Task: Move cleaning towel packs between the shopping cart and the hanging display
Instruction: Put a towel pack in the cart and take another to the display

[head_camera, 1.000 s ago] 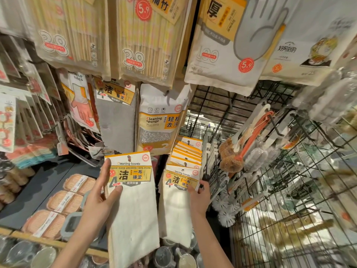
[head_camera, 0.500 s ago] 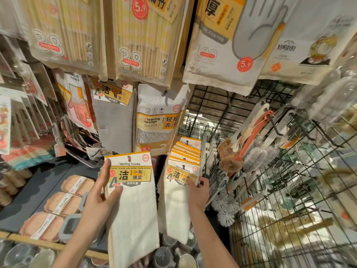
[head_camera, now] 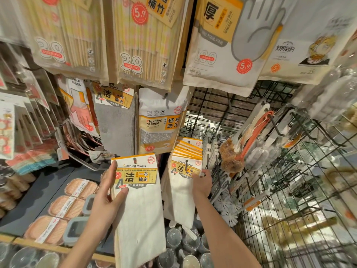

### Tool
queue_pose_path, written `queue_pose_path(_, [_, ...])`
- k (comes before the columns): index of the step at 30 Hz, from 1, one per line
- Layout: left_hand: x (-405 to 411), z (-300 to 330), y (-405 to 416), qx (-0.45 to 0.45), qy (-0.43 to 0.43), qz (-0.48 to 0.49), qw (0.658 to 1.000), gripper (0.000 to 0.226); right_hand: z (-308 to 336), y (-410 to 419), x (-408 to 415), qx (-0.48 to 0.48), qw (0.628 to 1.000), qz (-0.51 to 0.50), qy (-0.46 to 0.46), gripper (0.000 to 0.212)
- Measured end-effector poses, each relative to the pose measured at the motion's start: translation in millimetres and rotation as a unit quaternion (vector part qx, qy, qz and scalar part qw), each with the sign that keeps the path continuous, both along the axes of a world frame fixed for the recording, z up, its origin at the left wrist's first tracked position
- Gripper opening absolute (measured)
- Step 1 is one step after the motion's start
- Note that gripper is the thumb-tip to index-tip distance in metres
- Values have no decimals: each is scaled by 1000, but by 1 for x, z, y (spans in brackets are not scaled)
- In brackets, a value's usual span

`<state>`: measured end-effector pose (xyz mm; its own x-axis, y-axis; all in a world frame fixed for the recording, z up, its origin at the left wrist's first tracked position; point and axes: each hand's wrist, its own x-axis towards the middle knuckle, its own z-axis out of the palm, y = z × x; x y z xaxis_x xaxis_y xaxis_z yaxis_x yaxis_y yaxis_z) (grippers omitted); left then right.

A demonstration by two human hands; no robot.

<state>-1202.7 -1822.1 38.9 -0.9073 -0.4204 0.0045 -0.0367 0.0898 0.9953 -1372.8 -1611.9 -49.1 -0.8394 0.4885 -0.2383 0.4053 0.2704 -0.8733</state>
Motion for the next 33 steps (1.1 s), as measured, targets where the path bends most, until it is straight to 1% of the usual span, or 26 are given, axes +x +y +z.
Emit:
queue_pose_path(6, [-2, -7, 1, -3, 12, -8, 1000, 78, 3, 8, 5, -15, 1000, 26, -8, 33])
queue_pose_path(11, [-1, -1, 5, 20, 17, -18, 999, 73, 11, 20, 26, -41, 998, 31, 36, 41])
queue_pose_path(14, [-1, 0, 8, 28, 22, -13, 999, 72, 25, 21, 47, -55, 995, 47, 68, 33])
queue_pose_path(16, [-1, 0, 11, 34, 27, -18, 999, 72, 35, 15, 61, -58, 990, 86, 93, 20])
queue_pose_path(17, [-1, 0, 13, 34, 30, -24, 999, 72, 42, 10, 67, -75, 984, 117, 107, 14])
queue_pose_path(19, [-1, 1, 18, 30, 36, -36, 998, 70, 58, -4, 72, -118, 964, 203, 129, 11])
queue_pose_path(21, [-1, 2, 23, 26, 41, -44, 998, 70, 75, -16, 73, -115, 938, 303, 125, 9])
queue_pose_path(23, [-1, -2, 25, 27, 45, -50, 997, 71, 88, -25, 77, -111, 917, 365, 114, 17])
queue_pose_path(24, [-1, -5, 25, 31, 47, -53, 997, 72, 88, -27, 80, -118, 912, 374, 115, 30])
queue_pose_path(26, [-1, -12, 24, 31, 49, -58, 997, 75, 80, -25, 89, -150, 918, 347, 116, 59])
queue_pose_path(27, [0, -15, 24, 33, 48, -61, 996, 76, 75, -23, 93, -158, 923, 330, 120, 64])
queue_pose_path(31, [-2, -24, 32, 59, 36, -85, 994, 72, 72, -13, 100, -142, 936, 294, 130, 57])
queue_pose_path(33, [-5, -28, 37, 56, 21, -106, 993, 69, 69, -9, 102, -126, 944, 278, 128, 53])
